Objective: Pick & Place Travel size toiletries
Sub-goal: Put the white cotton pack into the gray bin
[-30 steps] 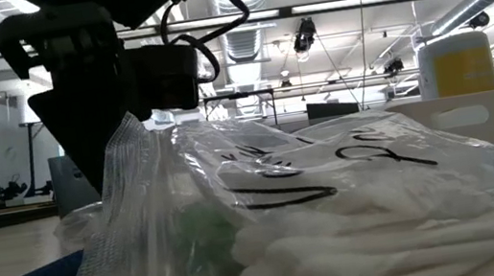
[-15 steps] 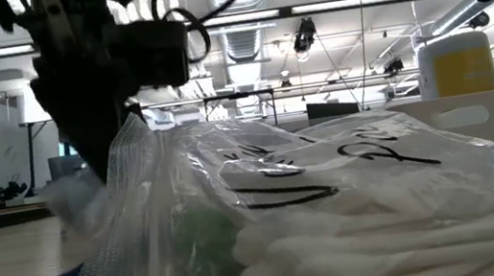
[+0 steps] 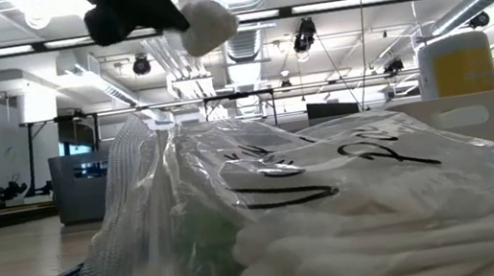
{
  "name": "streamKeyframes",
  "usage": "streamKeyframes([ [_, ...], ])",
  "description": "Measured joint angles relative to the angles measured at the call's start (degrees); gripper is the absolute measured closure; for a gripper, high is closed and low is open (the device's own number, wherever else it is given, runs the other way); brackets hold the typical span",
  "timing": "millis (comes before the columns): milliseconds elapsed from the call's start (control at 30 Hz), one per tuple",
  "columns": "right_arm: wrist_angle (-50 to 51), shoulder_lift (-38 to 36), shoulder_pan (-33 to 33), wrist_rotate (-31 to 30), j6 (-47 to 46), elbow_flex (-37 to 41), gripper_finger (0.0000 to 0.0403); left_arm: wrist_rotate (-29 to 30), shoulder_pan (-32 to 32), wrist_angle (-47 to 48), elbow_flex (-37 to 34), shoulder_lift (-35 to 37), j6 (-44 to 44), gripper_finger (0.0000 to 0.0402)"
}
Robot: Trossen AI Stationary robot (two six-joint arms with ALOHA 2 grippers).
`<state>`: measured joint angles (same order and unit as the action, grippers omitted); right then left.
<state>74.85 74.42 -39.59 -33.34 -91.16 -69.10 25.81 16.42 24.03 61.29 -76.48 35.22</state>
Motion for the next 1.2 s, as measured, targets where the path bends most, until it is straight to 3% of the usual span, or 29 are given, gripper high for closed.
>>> streamKeyframes([
  [200,-0.3,0.0,0.0,0.0,-0.2,0.0,0.0157,2.0,-11.4,13.4,6.4,-1.1,-14.2,0.04],
  [433,-0.3,0.0,0.0,-0.2,-4.8,0.0,0.0147,0.7,-21.3,14.4,10.1,-7.8,-31.9,0.0395],
  [933,-0.2,0.0,0.2,-1.3,-10.7,0.5,0.0176,-1.6,-27.8,10.0,9.7,-23.5,-37.2,0.0396],
  [1200,-0.2,0.0,0.2,-1.2,-10.9,0.7,0.0157,-5.8,-27.7,9.0,9.7,-24.0,-36.2,0.0329],
])
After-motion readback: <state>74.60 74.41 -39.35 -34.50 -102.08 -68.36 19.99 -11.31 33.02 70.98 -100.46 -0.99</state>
